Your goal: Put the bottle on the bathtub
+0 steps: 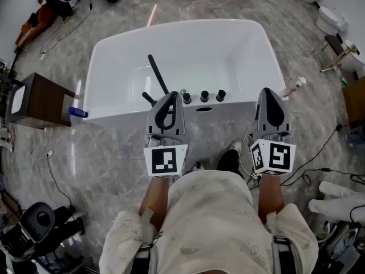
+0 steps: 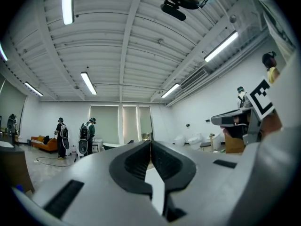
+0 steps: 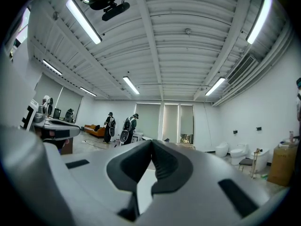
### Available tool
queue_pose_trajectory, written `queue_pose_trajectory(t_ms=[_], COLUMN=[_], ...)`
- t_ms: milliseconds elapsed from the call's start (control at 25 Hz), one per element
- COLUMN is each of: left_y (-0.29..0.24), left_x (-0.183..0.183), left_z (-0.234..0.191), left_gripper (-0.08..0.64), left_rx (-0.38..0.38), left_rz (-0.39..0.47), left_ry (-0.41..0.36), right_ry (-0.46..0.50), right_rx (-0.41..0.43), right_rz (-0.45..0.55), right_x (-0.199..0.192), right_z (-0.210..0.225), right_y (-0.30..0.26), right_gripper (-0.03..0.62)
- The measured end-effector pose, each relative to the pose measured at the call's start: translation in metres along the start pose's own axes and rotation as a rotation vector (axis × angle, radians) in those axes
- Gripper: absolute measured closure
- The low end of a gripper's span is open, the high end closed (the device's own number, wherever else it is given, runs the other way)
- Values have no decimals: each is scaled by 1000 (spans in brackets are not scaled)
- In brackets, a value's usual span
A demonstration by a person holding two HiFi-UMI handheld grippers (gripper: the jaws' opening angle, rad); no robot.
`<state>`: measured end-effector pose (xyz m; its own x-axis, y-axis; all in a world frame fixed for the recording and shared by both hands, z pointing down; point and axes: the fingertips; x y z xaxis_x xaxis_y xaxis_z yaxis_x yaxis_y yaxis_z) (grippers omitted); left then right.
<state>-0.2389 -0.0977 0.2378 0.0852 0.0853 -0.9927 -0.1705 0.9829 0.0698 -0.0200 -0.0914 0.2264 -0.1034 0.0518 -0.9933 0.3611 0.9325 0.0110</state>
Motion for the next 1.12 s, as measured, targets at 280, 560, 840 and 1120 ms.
queue_pose_trajectory(t_ms=[280, 560, 840, 1120], left_y=[1, 3, 2, 4], left_x=[-2, -6, -7, -8], left_z=[10, 14, 19, 22], left_gripper=[554, 554, 554, 554], left_rx=[-41, -45, -32, -36], left_rz=[-19, -27, -40, -38], left_ry=[4, 1, 18, 26], right_ry=[6, 10, -5, -5], right_rx=[2, -5, -6, -6], right_rz=[-26, -30, -27, -35], right_x=[-5, -8, -7, -12], right_z=[0, 0, 7, 7], right_y=[1, 7, 12, 17], right_gripper=[604, 604, 604, 604])
Point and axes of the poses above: the fingertips, and each gripper's own axes: y backward along the fingers, z to its right, x out of its top, and after that the axes turned 12 degrees about x, right-handed
